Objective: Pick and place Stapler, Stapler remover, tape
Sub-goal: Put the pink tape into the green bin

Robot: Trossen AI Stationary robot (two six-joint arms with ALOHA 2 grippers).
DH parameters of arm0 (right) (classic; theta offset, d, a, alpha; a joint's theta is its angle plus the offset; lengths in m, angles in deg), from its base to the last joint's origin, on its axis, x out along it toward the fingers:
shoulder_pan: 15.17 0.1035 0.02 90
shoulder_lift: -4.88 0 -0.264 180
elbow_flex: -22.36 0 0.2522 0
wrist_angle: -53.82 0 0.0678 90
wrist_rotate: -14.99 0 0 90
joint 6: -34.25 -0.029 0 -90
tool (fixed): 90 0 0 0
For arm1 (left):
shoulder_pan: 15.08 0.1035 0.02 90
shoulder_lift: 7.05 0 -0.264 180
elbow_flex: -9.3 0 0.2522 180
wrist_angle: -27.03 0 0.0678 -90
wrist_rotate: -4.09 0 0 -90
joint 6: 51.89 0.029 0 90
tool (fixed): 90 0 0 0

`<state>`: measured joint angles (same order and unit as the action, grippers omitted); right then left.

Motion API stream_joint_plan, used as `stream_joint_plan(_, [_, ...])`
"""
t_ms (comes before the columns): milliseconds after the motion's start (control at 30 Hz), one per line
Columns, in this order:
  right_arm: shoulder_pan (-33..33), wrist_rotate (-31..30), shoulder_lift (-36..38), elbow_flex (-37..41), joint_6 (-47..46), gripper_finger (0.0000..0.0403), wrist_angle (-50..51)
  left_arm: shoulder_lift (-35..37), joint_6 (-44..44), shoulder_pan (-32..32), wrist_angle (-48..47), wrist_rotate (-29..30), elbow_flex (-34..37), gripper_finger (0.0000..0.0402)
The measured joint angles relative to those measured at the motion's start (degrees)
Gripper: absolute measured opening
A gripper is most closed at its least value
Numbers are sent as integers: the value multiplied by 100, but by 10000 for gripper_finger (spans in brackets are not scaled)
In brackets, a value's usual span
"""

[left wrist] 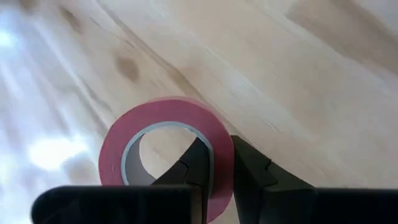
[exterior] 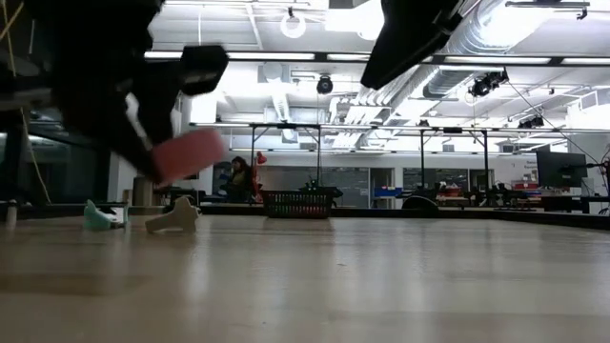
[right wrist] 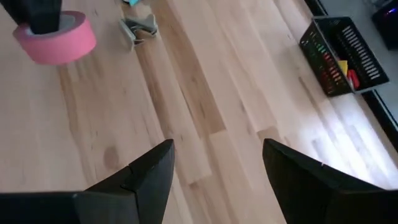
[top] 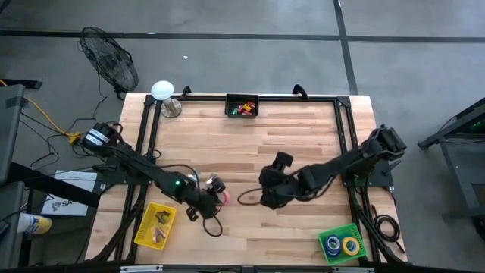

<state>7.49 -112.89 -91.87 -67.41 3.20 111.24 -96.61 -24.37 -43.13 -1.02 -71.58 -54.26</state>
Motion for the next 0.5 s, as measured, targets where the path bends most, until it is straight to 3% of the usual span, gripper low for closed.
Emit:
stream_joint_plan(200, [221, -225, -267, 0, 72, 236, -455, 292, 657, 202, 712, -123, -90, 35])
stream_joint_plan(500, [266, -798, -378, 0, 794, 236, -1233, 456, 1218, 800, 1386, -1153, -94, 35])
